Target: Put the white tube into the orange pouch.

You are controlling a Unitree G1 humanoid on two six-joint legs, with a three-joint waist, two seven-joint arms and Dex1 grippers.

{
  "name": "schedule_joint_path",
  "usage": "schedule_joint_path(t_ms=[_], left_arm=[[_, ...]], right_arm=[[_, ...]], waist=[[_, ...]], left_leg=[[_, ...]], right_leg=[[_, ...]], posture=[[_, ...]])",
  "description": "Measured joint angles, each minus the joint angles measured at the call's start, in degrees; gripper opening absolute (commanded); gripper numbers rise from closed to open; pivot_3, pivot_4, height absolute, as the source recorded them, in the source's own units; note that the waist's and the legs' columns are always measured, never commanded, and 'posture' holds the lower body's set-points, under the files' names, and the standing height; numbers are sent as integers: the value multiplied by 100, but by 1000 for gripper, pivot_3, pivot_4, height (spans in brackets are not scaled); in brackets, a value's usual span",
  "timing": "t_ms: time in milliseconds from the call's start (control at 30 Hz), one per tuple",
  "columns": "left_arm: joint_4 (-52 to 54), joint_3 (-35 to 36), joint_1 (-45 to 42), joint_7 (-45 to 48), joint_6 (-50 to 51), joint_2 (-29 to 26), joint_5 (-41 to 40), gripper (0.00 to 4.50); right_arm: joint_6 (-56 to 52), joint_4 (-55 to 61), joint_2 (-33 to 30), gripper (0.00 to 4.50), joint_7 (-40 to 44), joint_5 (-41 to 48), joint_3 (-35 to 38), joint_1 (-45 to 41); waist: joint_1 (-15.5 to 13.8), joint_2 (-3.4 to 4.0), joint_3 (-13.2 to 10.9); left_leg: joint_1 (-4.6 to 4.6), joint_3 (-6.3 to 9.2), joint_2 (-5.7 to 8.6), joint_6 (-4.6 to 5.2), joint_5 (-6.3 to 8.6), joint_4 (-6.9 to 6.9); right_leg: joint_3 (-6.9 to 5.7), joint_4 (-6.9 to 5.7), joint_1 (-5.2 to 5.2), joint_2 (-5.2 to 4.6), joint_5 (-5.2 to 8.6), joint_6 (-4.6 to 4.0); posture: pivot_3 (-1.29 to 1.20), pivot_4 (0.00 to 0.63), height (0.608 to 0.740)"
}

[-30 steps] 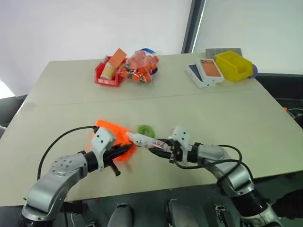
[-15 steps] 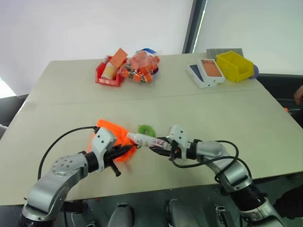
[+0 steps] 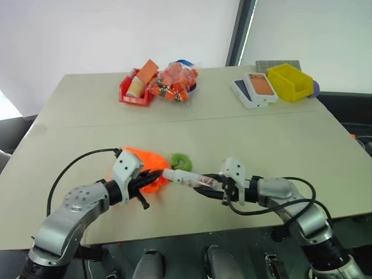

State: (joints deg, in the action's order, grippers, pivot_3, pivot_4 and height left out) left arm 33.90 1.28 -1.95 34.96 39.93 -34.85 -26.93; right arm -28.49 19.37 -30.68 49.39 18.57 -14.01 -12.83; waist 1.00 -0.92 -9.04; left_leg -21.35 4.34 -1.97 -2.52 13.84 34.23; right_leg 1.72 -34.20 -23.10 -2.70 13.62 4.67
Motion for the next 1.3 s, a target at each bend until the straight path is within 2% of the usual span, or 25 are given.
schedule_joint_path(t_ms=[500, 900, 967, 1000, 1067, 1133, 1300], left_arm=[[86, -169, 25, 121, -29, -91, -3, 0], [113, -256, 193, 154, -74, -120, 33, 0], [113, -258, 228, 157, -91, -119, 38, 0], [114, -264, 261, 179, -91, -121, 36, 0], [113, -283, 348, 222, -91, -121, 30, 0], [117, -288, 395, 255, -88, -134, 18, 0], [130, -224, 486, 263, -64, -124, -75, 0]], right_arm=[[283, -900, 826, 1361, -227, -783, -720, -840], [360, -2072, 1922, 1361, -932, -1645, -1286, -1803], [344, -2096, 1941, 2228, -865, -1674, -1300, -1832], [324, -2100, 1901, 2525, -797, -1674, -1292, -1831], [245, -2102, 1807, 3621, -666, -1636, -1254, -1788], [187, -2050, 1764, 4434, -615, -1583, -1165, -1700], [10, -1457, 1540, 4434, -451, -1242, -812, -1358]], waist=[[-1, 1, 0], [14, 1, 4], [12, 3, 5], [7, 3, 5], [11, 3, 5], [12, 3, 5], [10, 4, 4]], left_leg=[[0, 0, 0, 0, 0, -1], [4, 1, 0, -2, -2, -1], [5, 2, 0, -2, -2, -3], [4, 2, 0, -2, -2, -3], [3, 1, 0, -2, -2, -3], [2, 1, 0, -2, -2, -3], [2, 2, 0, -2, -2, -3]], right_leg=[[0, -3, 0, 1, -5, -7], [0, -14, -2, 2, -13, -20], [0, -15, -2, 2, -13, -20], [0, -14, -2, 2, -13, -20], [0, -12, -2, 2, -13, -20], [0, -12, -3, 2, -13, -19], [0, -12, -4, 2, -6, -8]], posture=[[0, 150, 740], [0, 150, 740], [0, 150, 740], [0, 150, 740], [0, 150, 740], [0, 150, 740], [0, 150, 740]])
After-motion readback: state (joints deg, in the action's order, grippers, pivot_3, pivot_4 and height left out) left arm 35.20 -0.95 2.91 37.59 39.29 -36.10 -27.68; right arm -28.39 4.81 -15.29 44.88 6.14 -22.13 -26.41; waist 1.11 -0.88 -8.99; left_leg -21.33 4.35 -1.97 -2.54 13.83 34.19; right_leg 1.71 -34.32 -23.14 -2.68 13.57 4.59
